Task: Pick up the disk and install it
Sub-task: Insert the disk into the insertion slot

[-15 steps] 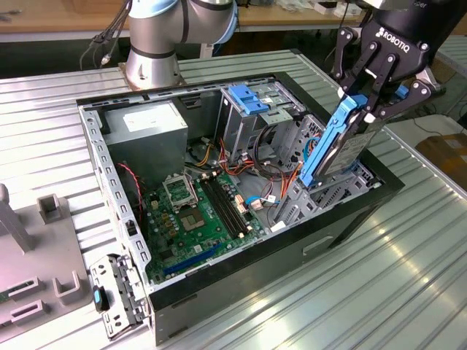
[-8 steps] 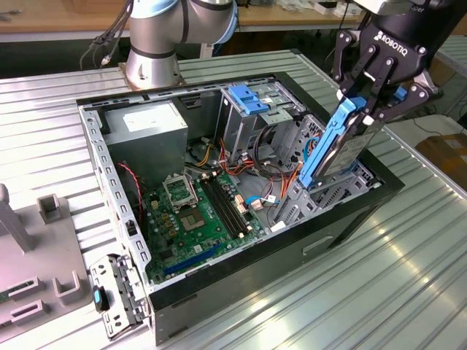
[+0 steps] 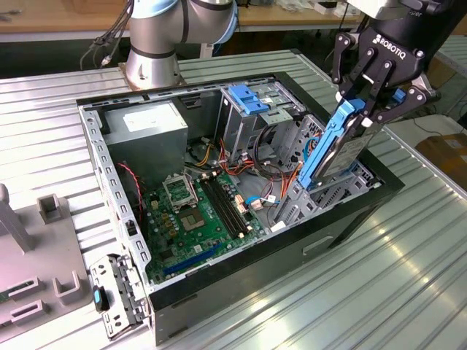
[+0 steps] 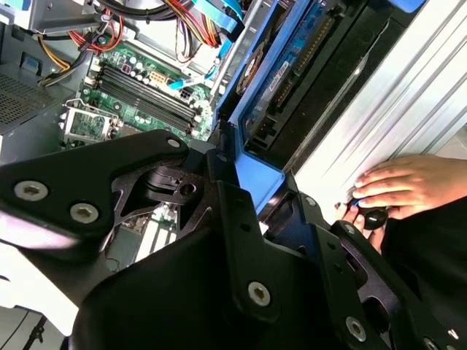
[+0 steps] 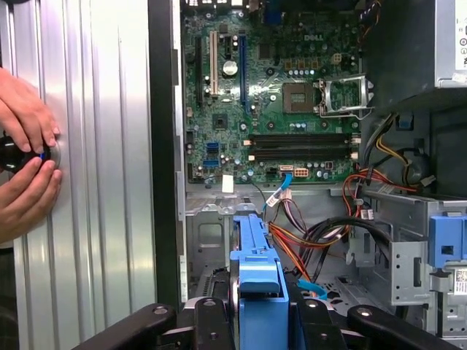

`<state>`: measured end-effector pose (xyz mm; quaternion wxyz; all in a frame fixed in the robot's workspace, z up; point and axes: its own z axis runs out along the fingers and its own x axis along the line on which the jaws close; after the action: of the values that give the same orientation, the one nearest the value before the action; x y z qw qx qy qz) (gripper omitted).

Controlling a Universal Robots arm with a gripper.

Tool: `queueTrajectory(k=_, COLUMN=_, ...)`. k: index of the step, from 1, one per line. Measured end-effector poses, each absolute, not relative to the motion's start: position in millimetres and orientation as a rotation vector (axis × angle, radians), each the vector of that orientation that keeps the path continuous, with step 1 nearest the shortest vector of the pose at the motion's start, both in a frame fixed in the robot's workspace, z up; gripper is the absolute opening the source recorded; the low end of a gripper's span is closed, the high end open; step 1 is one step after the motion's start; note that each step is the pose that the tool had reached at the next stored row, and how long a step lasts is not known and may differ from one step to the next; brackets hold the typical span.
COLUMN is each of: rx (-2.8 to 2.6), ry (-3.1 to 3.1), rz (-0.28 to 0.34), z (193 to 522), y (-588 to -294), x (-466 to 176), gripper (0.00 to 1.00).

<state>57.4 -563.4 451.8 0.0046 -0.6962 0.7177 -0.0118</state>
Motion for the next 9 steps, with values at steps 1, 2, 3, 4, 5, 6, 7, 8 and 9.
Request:
queueTrajectory(k=1, rx=-2.181, ry=2.248, rz=-0.037, z=451.7, y=-563.4, x=57.4, gripper=0.37)
queueTrajectory(k=2, rx=-2.18, ry=2.248, rz=-0.036, z=450.9, y=-563.3, x=57.5, gripper=0.37)
queueTrajectory(k=3, rx=-2.18, ry=2.248, rz=-0.035, z=450.4, y=-563.3, x=57.6, gripper=0.37)
queueTrajectory(k=4, rx=-2.18, ry=2.248, rz=-0.035, z=450.1, y=-563.3, x=57.7, gripper=0.37)
queueTrajectory(k=5, rx=-2.18, ry=2.248, rz=-0.035, z=449.7, y=-563.3, x=57.7, gripper=0.37)
queueTrajectory(k=6, rx=-2.18, ry=2.248, rz=-0.034, z=448.8, y=-563.3, x=57.9, gripper=0.37)
queueTrajectory(k=7, rx=-2.18, ry=2.248, rz=-0.034, z=447.5, y=-563.3, x=58.0, gripper=0.37)
queueTrajectory(k=8, rx=-2.18, ry=2.248, rz=-0.034, z=446.9, y=-563.3, x=58.1, gripper=0.37)
queueTrajectory(k=9, rx=-2.18, ry=2.248, rz=-0.034, z=446.5, y=-563.3, x=58.1, gripper=0.37)
